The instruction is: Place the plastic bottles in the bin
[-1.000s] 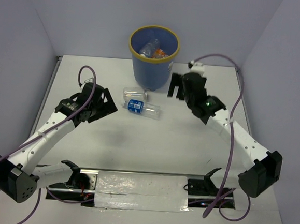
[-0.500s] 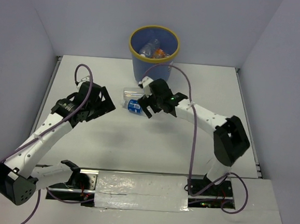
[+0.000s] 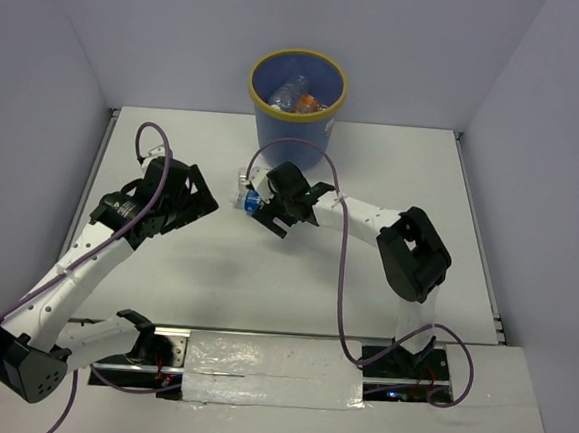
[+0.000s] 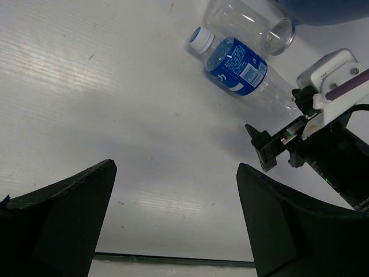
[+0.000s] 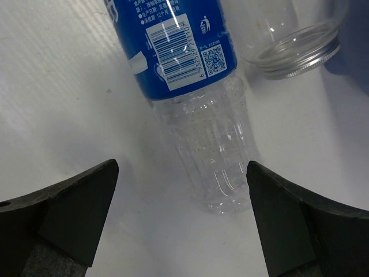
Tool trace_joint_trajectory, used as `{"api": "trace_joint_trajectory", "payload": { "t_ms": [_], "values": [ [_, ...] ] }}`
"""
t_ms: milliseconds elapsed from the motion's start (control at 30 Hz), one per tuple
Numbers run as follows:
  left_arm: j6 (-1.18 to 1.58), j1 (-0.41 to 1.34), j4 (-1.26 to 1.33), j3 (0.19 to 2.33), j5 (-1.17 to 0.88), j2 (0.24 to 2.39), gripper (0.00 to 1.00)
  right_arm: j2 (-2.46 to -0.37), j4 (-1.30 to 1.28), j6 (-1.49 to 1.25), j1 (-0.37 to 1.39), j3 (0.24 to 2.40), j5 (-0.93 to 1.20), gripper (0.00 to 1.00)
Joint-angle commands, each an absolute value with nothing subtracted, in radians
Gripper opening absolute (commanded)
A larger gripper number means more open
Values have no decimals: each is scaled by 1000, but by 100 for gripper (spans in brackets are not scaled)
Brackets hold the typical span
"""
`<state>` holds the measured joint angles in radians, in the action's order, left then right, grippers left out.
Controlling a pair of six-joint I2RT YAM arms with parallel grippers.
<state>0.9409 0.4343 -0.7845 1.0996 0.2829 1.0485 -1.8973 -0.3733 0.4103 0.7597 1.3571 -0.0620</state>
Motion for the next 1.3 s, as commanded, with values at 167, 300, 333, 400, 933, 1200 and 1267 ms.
{"api": "trace_joint_trajectory", "payload": {
  "t_ms": [167,300,333,400,933,1200,1267],
  "values": [
    [922,430,-770,1095,282,1022,99,-1962,-307,457,776,1367,-155,97],
    [925,430,-765,1088,279,1019,99,-1954,-279,463,788,1345,-167,93],
    [927,430,-764,1086,278,1019,99,-1954,-261,466,790,1339,-185,93],
    [927,430,-761,1081,278,1017,99,-1956,-250,480,799,1324,-204,93],
    [922,420,-753,1095,311,1020,99,-1714,-212,489,879,1186,-290,58],
    [864,344,-802,1232,393,1023,99,-1390,-255,462,905,1140,-298,55],
    [858,319,-786,1246,397,1013,99,-1352,-274,460,904,1169,-305,55]
  ]
}}
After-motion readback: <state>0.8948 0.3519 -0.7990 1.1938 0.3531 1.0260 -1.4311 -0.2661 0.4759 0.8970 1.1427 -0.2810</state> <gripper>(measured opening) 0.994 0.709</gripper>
